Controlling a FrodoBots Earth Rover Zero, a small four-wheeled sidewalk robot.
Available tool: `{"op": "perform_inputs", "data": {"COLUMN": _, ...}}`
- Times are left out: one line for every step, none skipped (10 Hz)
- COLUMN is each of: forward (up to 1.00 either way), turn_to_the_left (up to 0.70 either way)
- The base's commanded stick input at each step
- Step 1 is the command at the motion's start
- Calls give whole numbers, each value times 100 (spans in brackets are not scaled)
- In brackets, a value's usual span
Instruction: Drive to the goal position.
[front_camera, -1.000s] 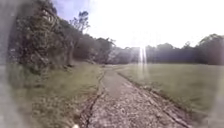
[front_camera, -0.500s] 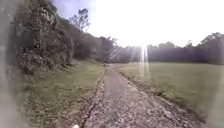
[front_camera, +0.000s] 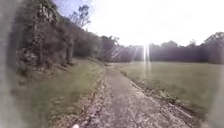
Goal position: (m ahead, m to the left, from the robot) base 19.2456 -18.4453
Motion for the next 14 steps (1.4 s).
{"op": "perform_inputs", "data": {"forward": 85, "turn_to_the_left": 0}}
{"op": "perform_inputs", "data": {"forward": 85, "turn_to_the_left": 0}}
{"op": "perform_inputs", "data": {"forward": 85, "turn_to_the_left": 0}}
{"op": "perform_inputs", "data": {"forward": 85, "turn_to_the_left": 0}}
{"op": "perform_inputs", "data": {"forward": 85, "turn_to_the_left": 0}}
{"op": "perform_inputs", "data": {"forward": 85, "turn_to_the_left": -8}}
{"op": "perform_inputs", "data": {"forward": 85, "turn_to_the_left": -31}}
{"op": "perform_inputs", "data": {"forward": 85, "turn_to_the_left": -34}}
{"op": "perform_inputs", "data": {"forward": 85, "turn_to_the_left": -34}}
{"op": "perform_inputs", "data": {"forward": 85, "turn_to_the_left": -34}}
{"op": "perform_inputs", "data": {"forward": 85, "turn_to_the_left": -34}}
{"op": "perform_inputs", "data": {"forward": 85, "turn_to_the_left": -34}}
{"op": "perform_inputs", "data": {"forward": 85, "turn_to_the_left": -34}}
{"op": "perform_inputs", "data": {"forward": 85, "turn_to_the_left": -34}}
